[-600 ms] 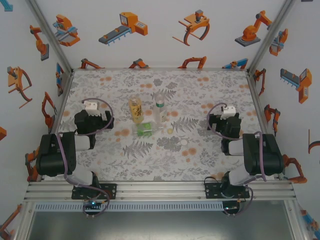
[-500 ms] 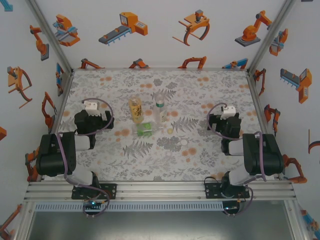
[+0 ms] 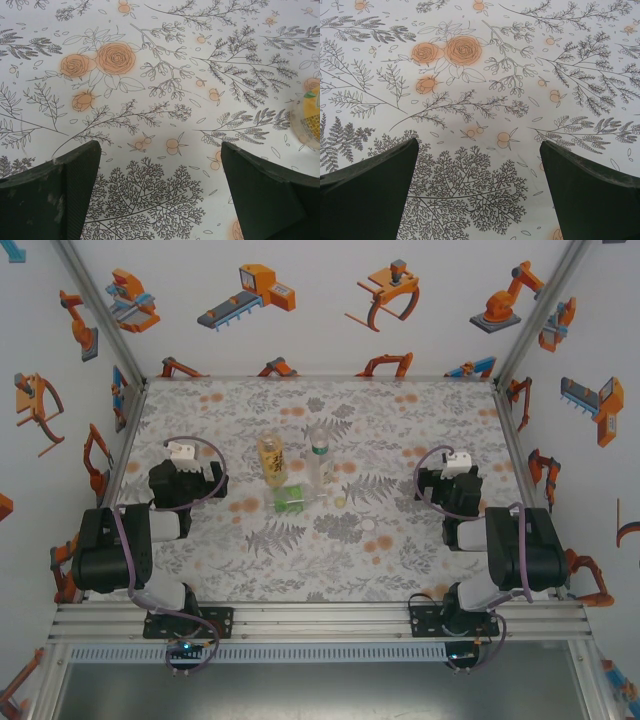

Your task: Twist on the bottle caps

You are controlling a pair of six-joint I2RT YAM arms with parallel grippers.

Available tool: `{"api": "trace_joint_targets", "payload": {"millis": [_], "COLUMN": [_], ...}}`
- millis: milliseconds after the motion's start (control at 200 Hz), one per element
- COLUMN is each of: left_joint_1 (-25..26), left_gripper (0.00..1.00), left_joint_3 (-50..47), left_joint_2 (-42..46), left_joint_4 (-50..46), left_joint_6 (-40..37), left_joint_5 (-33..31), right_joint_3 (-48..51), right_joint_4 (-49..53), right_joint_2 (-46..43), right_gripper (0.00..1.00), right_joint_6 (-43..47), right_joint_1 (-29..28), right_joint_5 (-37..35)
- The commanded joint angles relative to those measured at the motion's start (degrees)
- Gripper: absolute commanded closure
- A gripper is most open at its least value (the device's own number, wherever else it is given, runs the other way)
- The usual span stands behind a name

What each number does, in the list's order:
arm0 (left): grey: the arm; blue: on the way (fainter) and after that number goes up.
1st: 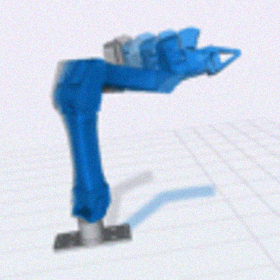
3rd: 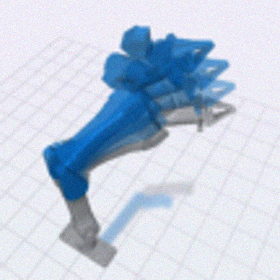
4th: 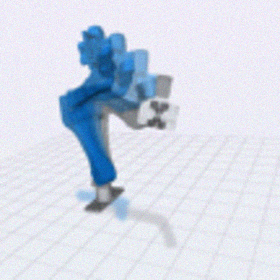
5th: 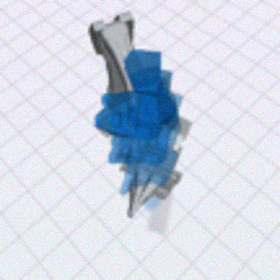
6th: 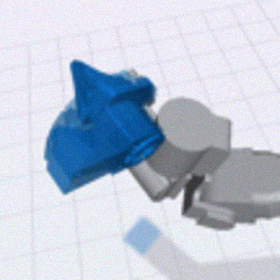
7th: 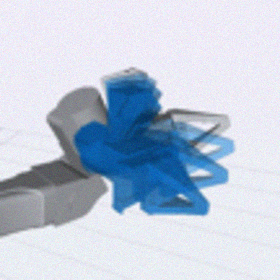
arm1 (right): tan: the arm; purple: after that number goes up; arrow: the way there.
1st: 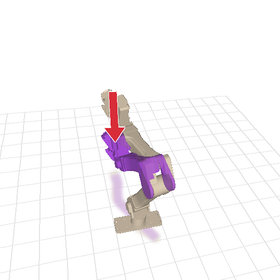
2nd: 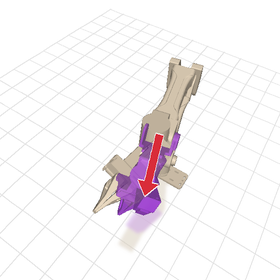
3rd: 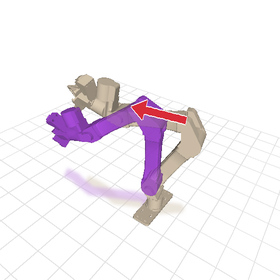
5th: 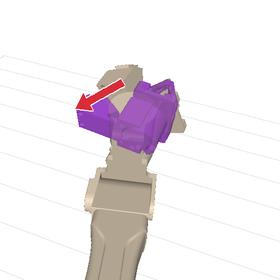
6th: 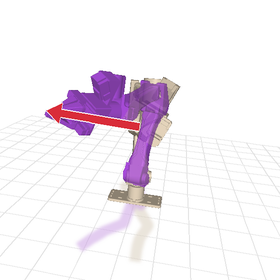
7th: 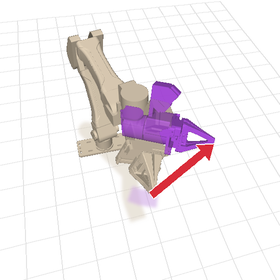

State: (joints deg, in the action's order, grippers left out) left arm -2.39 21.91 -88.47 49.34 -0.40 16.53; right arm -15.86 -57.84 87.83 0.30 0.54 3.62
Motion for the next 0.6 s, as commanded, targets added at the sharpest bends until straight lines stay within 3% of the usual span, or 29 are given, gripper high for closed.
{"api": "trace_joint_targets", "payload": {"millis": [0, 115, 205, 596], "left_joint_1": [-0.2, 0.0, 0.4, 0.3], "left_gripper": [0.03, 0.03, 0.03, 0.03], "left_joint_3": [-0.5, -0.4, 0.3, 0.3], "left_joint_2": [0.4, 0.4, 0.0, 0.0], "left_joint_4": [1.9, 1.8, 1.2, 0.8], "left_joint_6": [-0.4, -0.5, 1.4, 1.4], "left_joint_5": [0.9, 0.1, -5.5, -5.7], "right_joint_3": [-0.9, -2.5, -4.4, -5.3], "right_joint_4": [-1.1, 1.0, 4.6, 6.5], "right_joint_2": [0.0, 0.3, 0.3, 0.3], "right_gripper": [0.01, 0.01, 0.01, 0.01], "right_joint_6": [0.3, -1.0, -2.1, -2.6], "right_joint_1": [0.3, 0.2, 0.2, 0.3], "right_joint_5": [-0.6, -3.8, -6.3, -7.6]}}
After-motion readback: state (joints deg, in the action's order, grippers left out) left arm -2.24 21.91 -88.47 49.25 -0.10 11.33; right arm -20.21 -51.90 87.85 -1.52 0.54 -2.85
